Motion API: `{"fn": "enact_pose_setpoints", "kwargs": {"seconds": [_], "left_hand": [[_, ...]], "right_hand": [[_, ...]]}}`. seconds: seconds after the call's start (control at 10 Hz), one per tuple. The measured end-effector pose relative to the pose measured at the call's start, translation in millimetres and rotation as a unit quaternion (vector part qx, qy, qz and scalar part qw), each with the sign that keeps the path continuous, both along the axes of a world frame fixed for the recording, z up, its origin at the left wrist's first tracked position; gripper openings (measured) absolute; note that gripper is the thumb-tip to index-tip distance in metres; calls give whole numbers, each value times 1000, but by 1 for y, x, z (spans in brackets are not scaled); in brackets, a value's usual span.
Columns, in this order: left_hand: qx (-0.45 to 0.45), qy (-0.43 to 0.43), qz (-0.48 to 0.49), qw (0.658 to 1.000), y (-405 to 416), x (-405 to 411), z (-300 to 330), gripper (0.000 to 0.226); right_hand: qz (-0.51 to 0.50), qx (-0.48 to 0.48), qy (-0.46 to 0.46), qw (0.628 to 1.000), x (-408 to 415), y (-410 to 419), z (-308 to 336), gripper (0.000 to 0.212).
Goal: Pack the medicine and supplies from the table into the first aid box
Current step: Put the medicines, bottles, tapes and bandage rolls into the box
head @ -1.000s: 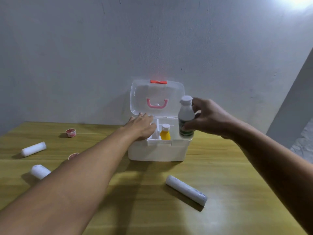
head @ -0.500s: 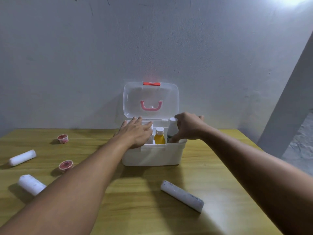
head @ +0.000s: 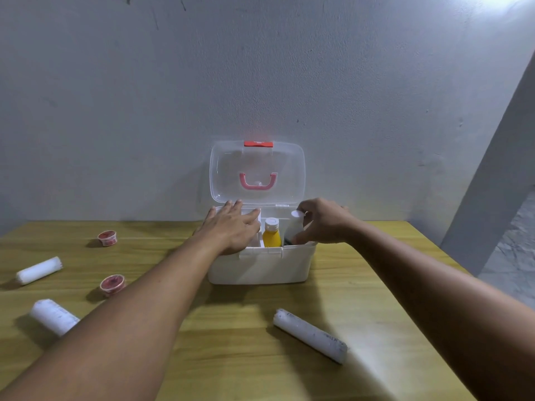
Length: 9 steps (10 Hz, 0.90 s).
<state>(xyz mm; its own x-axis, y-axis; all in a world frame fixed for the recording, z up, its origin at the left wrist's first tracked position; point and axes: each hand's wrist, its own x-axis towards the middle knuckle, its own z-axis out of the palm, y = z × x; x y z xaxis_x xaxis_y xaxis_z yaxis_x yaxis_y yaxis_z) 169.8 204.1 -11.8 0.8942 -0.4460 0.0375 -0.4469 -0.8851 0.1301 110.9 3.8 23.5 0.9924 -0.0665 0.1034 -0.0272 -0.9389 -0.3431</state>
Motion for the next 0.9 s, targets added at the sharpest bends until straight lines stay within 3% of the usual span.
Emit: {"fn": "enact_pose_setpoints", "kwargs": {"seconds": [0.4,0.5,0.6,0.7,0.8,0.9], "left_hand": [[1,3,0,1000,0,-1,1,53],[1,3,0,1000,0,-1,0,53],[1,2,-1,1000,-1,0,0,53],[1,3,0,1000,-1,-1,2,52],[0,5,1,1000,-1,-2,3,52],[-1,5,1,1000,0,-1,2,52]], "right_hand": [[22,-23,34,999,-9,2,10,47],[52,74,58,994,-12,-3,16,42],[43,229,-1,972,-12,-18,25,30],[-41,258,-72,963,4,-38,13,26],[-93,150,-62,982,27,-54,-12,35],[-62,62,-20,996,49,-61,-36,45]]}}
